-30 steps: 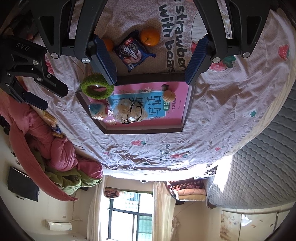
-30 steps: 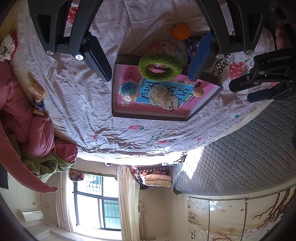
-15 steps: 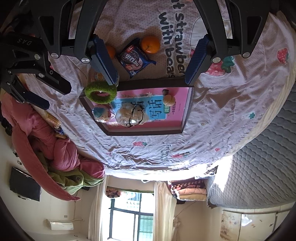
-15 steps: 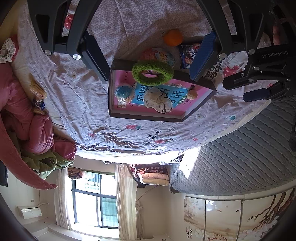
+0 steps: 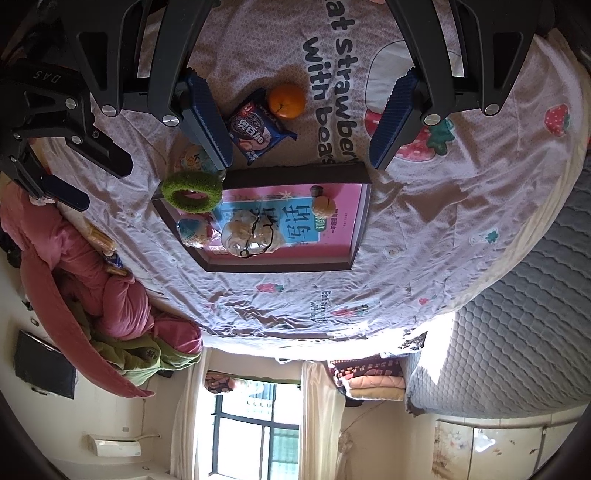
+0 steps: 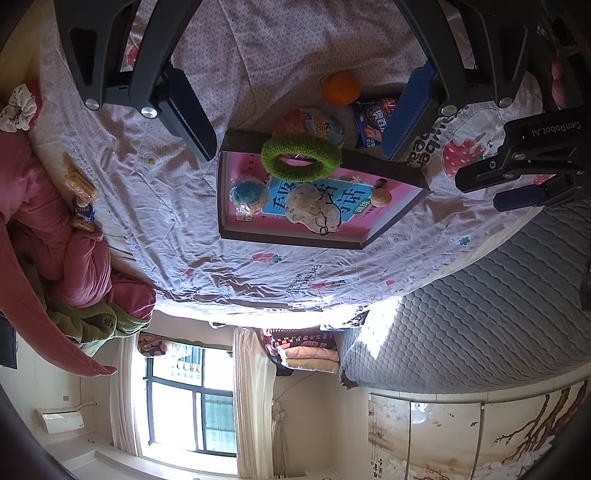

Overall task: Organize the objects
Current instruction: 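Move the left gripper toward the orange while the right approaches the green fuzzy ring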

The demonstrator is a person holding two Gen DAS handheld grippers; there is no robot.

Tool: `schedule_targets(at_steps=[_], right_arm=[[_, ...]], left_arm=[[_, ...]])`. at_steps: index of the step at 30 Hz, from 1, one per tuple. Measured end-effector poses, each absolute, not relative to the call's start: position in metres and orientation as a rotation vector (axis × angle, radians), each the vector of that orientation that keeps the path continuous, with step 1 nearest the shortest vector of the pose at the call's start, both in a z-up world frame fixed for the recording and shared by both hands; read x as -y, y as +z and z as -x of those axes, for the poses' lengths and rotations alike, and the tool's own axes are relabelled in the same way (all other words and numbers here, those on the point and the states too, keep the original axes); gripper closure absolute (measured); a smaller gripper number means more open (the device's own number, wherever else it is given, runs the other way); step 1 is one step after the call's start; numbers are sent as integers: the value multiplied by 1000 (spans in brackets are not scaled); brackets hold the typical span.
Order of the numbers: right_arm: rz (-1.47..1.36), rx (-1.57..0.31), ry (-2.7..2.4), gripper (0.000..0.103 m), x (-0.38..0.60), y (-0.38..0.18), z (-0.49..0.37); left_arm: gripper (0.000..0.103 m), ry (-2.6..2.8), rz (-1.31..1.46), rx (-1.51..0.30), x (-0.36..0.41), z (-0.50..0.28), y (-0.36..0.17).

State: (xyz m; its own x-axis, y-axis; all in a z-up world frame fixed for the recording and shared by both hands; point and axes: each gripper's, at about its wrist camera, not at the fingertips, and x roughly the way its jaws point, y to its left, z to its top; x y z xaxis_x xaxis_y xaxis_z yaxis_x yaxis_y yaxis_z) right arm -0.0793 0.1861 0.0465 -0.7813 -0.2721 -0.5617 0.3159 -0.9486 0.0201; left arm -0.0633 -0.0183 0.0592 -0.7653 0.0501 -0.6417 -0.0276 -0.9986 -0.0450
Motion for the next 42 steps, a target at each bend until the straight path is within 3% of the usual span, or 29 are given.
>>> schedule_targets(at_steps=[42], right_arm=[[-939,-114,-2682,12,-183,17,62]], left_arm=[[25,2847,1166,-65,1,33,15]])
